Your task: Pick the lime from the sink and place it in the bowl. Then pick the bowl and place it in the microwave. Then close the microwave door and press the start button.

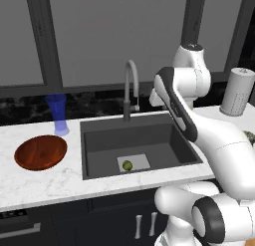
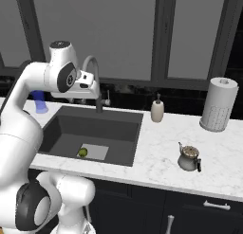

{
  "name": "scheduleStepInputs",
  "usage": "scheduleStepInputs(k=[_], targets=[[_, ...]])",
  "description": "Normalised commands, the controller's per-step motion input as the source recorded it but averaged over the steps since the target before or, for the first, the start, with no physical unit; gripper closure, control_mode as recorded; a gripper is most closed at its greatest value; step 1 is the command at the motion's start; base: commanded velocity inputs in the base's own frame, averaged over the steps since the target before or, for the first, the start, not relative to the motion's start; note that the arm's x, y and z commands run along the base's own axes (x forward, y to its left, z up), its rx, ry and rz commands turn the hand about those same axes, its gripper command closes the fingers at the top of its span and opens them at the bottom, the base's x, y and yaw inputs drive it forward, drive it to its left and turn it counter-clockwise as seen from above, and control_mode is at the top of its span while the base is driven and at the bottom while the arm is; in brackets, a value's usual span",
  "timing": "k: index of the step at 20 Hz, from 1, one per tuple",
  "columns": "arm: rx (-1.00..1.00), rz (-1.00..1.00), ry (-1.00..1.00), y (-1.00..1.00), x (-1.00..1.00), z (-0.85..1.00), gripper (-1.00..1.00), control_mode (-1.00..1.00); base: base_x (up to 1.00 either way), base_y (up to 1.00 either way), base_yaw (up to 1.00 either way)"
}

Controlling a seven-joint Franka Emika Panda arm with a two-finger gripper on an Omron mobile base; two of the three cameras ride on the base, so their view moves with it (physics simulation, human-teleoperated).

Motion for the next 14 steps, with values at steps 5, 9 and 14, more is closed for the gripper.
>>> scheduleStepInputs(k=[5, 9, 14], targets=[[-0.03, 0.0, 0.02, 0.07, -0.04, -0.1, -1.0, -1.0, 0.0, 0.0, 0.0], [-0.25, -0.19, 0.21, 1.0, -0.02, -0.5, -1.0, -1.0, 0.0, 0.0, 0.0], [-0.21, -0.11, 0.08, 1.0, -0.04, -0.71, -1.0, -1.0, 0.0, 0.0, 0.0]])
